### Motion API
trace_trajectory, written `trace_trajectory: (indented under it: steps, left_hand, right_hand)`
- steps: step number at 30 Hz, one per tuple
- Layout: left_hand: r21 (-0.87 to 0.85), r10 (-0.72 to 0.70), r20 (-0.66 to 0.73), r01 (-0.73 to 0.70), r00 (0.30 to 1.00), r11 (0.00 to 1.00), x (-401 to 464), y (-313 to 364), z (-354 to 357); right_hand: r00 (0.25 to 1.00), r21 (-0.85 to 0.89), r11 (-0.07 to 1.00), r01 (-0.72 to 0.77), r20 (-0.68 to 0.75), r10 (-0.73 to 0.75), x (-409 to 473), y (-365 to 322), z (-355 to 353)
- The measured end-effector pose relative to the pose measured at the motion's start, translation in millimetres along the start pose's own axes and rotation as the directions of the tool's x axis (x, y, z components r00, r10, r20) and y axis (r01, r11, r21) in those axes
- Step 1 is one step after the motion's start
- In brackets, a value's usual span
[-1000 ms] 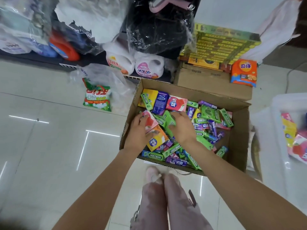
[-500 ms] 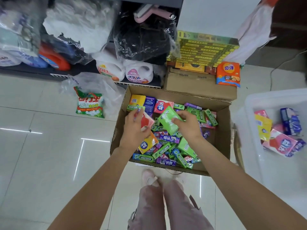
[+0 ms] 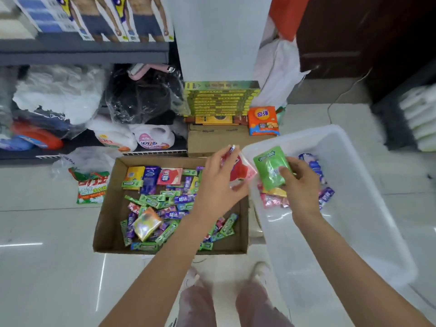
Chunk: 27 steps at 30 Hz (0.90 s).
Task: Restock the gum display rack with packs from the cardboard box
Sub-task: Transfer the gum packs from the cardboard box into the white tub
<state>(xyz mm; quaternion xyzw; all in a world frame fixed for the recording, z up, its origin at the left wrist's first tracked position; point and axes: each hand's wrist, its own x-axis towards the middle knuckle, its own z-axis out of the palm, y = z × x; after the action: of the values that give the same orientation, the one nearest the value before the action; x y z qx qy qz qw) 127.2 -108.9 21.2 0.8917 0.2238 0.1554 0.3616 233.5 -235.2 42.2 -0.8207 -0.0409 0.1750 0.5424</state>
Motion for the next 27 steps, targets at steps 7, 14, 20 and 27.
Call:
trace_trajectory:
  steps: [7, 14, 20, 27]
  left_hand:
    - [0.243, -0.079, 0.246, 0.017, 0.966, 0.970, 28, 75, 103]
    - [0.566, -0.347, 0.344, 0.103, 0.872, 0.818, 37, 67, 149]
    - [0.522, -0.336, 0.325, 0.129, 0.884, 0.843, 32, 69, 150]
    - [0.094, -0.249, 0.102, 0.240, 0.963, 0.966, 10, 91, 108]
  right_hand:
    - [0.994, -0.083, 0.992, -0.095, 0.054, 0.099, 61, 60, -86]
    - [0.967, -0.346, 0.938, 0.020, 0.246, 0.070, 90, 82, -102]
    - [0.923, -0.569, 0.785, 0.244, 0.386, -0.007, 84, 89, -104]
    - [0.892, -0.488, 0.799, 0.353, 0.432, -0.130, 66, 61, -88]
